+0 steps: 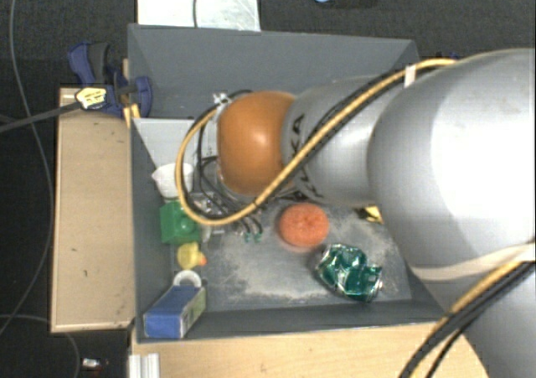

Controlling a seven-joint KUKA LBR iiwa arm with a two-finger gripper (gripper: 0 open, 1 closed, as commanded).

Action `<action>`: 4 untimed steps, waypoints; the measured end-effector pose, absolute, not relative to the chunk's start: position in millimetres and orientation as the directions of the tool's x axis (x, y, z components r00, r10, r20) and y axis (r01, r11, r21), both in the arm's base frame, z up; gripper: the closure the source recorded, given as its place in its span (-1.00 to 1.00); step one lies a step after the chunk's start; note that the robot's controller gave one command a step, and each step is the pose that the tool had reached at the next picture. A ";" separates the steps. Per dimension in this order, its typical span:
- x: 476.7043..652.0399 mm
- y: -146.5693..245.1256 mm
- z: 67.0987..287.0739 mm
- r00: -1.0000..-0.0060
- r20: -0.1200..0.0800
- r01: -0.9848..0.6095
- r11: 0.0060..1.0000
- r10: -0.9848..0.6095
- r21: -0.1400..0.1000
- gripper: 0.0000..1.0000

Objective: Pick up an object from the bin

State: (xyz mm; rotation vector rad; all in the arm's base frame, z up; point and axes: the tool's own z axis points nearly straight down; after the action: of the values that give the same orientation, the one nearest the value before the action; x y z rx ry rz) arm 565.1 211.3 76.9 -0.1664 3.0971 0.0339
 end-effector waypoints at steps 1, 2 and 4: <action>564.1 210.9 106.1 -0.994 -0.037 -0.105 0.994 -0.104 0.019 1.00; 565.8 211.6 133.0 -0.994 -0.043 -0.104 0.994 -0.103 0.020 1.00; 567.3 211.7 153.0 -0.994 -0.049 -0.100 0.995 -0.099 0.023 1.00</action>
Offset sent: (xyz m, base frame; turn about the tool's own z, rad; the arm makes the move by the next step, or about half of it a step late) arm -0.0010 -0.0004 0.0181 0.0015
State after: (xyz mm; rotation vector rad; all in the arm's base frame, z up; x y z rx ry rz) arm 567.3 211.7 153.0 -0.1536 3.0895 0.0390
